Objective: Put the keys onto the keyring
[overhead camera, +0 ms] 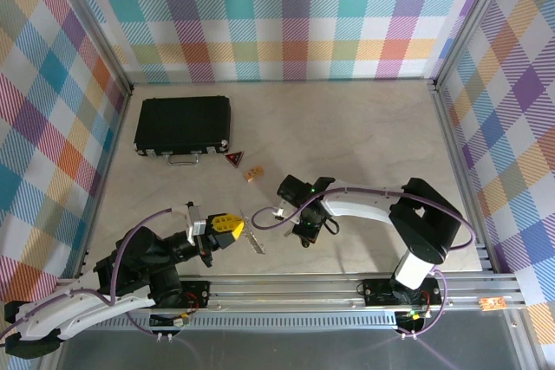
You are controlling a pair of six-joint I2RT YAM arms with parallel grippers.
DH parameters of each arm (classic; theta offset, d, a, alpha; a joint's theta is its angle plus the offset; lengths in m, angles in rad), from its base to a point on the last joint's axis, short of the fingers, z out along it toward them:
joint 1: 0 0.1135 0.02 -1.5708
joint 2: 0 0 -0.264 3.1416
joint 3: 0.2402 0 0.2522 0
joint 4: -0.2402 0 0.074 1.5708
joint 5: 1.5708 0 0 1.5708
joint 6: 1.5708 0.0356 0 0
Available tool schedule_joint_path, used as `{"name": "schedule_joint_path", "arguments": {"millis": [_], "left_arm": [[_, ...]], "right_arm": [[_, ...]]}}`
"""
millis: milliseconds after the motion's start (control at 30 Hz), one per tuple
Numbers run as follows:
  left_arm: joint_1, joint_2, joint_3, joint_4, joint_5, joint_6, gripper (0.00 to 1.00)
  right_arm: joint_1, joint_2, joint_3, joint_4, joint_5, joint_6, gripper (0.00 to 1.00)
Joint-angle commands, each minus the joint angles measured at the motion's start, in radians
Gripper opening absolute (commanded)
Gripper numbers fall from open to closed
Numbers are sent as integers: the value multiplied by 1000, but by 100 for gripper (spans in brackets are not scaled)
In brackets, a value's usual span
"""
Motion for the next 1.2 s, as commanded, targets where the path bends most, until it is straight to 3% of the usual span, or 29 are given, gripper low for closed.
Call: {"name": "schedule_joint_path", "arguments": {"millis": [0, 267, 633, 1167], "left_arm": [[-10, -18, -6, 11, -3, -10, 0], [-10, -21, 1, 3, -5, -11, 0], [-10, 75, 60, 6, 30, 20, 0], [-10, 275, 165, 55, 129, 94, 0]], "right_arm": [[6, -59, 3, 4, 10, 9, 0], [6, -213, -36, 56, -53, 40, 0], [6, -608, -119, 265, -355, 104, 0], [8, -770, -69, 341, -589, 257, 0]]}}
